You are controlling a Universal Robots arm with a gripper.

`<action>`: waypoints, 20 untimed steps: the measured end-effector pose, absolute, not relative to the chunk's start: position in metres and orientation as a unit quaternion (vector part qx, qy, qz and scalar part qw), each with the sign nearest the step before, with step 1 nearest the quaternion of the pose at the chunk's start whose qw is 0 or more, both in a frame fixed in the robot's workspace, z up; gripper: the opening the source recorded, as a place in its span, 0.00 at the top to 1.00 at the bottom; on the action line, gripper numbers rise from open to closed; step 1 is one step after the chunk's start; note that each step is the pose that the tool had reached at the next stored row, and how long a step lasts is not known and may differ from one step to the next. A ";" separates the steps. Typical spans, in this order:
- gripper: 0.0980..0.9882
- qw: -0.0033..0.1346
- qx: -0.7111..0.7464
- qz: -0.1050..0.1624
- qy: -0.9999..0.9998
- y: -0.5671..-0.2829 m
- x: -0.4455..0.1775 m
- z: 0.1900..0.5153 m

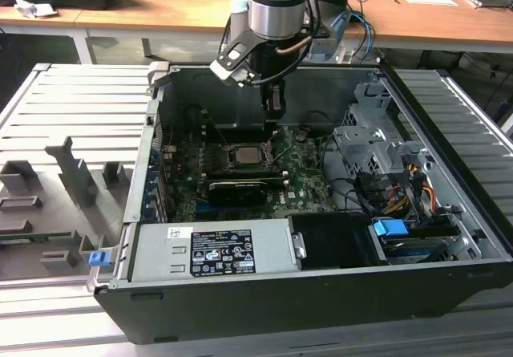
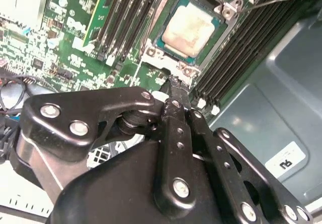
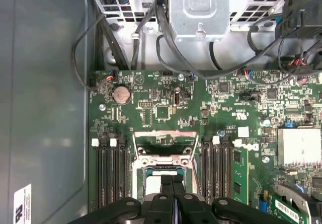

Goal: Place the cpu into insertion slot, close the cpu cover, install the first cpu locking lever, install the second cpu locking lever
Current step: 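Close the cpu cover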

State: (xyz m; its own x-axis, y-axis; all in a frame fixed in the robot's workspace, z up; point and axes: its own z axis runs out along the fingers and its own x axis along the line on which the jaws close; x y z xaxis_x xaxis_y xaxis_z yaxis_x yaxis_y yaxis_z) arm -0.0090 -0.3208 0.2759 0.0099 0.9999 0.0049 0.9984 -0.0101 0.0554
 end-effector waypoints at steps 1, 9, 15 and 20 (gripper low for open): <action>0.99 0.017 0.710 0.021 0.703 -0.321 -0.007 0.276; 0.99 0.010 0.711 0.013 0.704 -0.321 0.014 0.276; 0.99 0.006 0.711 0.009 0.704 -0.320 0.026 0.276; 0.99 0.002 0.711 0.005 0.704 -0.321 0.037 0.276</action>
State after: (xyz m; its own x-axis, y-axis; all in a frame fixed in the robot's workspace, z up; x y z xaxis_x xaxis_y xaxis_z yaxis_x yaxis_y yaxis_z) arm 0.0365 -0.3205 0.2762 0.0101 0.9999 0.0042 0.9999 -0.0102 0.0093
